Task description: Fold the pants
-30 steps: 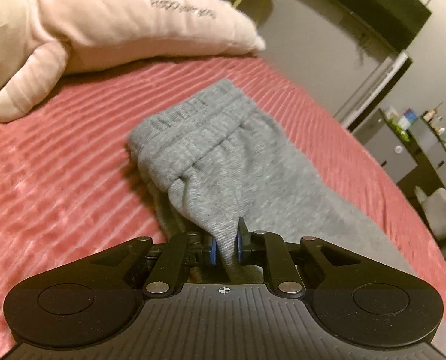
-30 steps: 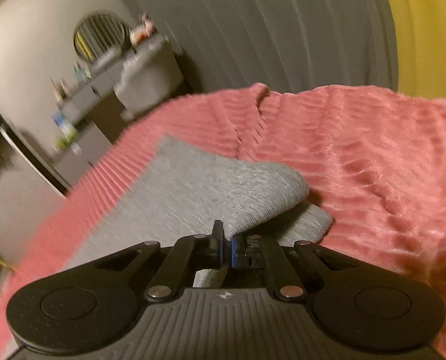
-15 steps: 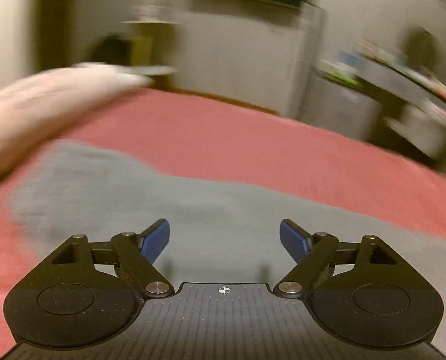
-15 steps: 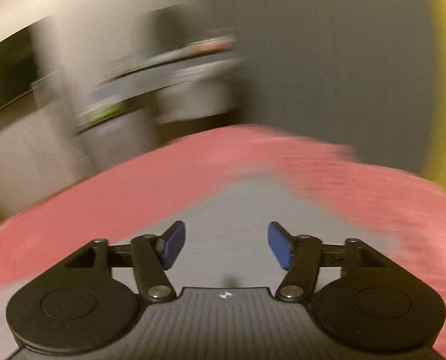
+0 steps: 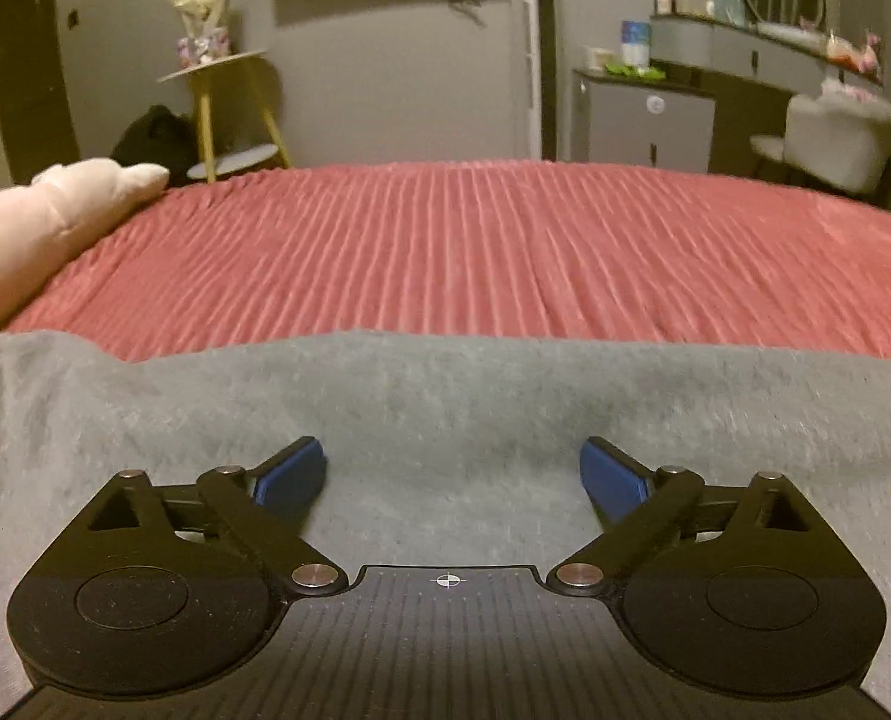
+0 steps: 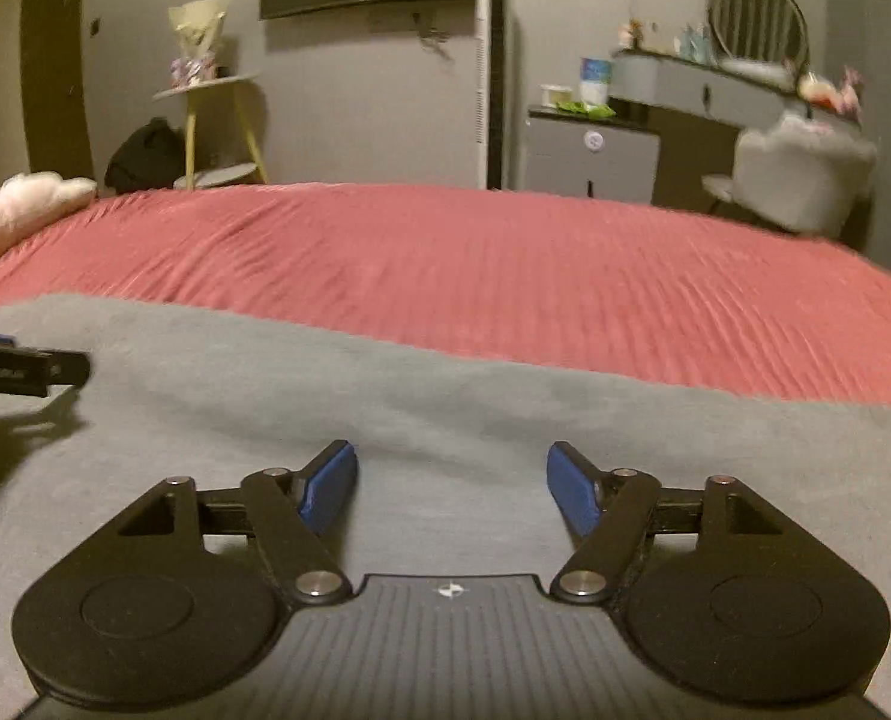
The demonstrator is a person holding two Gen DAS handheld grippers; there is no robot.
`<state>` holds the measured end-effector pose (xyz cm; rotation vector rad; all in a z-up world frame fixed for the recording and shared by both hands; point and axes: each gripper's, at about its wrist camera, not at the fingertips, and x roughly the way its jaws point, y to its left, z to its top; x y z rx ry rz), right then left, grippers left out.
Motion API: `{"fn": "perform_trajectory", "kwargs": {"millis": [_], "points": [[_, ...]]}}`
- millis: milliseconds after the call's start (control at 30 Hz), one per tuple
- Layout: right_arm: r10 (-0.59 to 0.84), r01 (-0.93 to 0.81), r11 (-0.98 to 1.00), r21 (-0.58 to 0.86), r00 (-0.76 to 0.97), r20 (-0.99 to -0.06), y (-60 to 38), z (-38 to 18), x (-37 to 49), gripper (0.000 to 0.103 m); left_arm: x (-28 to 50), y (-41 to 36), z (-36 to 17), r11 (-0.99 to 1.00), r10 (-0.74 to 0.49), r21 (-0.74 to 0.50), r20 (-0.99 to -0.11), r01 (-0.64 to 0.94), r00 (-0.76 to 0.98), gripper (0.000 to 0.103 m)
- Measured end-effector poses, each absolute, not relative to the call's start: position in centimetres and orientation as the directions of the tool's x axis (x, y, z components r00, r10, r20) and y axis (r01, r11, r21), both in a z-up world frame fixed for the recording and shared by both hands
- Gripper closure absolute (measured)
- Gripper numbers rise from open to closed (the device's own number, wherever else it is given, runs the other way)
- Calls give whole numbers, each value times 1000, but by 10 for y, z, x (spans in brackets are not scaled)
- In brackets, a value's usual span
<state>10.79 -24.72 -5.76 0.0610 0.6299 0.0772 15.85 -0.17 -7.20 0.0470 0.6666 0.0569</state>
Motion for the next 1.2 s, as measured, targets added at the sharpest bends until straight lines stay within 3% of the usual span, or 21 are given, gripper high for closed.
{"fn": "perform_trajectory", "kwargs": {"millis": [100, 200, 267, 433, 533, 633, 700, 833, 933, 1033, 1100, 1200], "points": [[7, -1, 1000, 10, 813, -583, -270, -64, 102, 31, 169, 5, -71, 997, 76, 42, -606, -64, 792, 3], [-92, 112, 994, -3, 806, -584, -305, -67, 96, 30, 173, 20, -70, 996, 80, 16, -605, -88, 792, 2], [-134, 182, 983, 23, 799, -586, -336, -71, 92, 23, 175, 27, -69, 996, 86, 23, -600, -91, 795, 1], [-246, 298, 955, -8, 774, -583, -391, -74, 78, 23, 178, 47, -68, 997, 74, 21, -585, -76, 807, 0], [-287, 357, 934, 1, 753, -592, -420, -76, 75, 23, 184, 71, -73, 950, 310, 153, -576, -272, 756, 0], [-303, 366, 930, -19, 739, -602, -445, -73, 70, 23, 182, 118, -74, 915, 355, 60, -592, -399, 724, 0], [-452, 444, 880, -170, 672, -587, -451, -74, 72, 9, 178, 129, -71, 863, 467, 126, -567, -489, 679, 1], [-657, 602, 738, -306, 537, -530, -447, -63, 65, 11, 171, 96, -58, 881, 464, 180, -521, -438, 717, 6], [-519, 471, 852, -229, 698, -493, -376, -52, 69, 13, 169, 24, -41, 974, 224, 152, -494, -170, 840, 6], [-148, 117, 989, -92, 834, -531, -280, -53, 83, 13, 166, -43, -33, 992, -26, 95, -502, 85, 864, 4], [73, -144, 986, -88, 835, -546, -219, -58, 90, 13, 165, -74, -44, 980, -75, 120, -526, 162, 847, 4], [104, -276, 924, -264, 846, -522, -171, -70, 90, 13, 174, -86, -80, 959, -20, 219, -578, 179, 815, 1]]}}
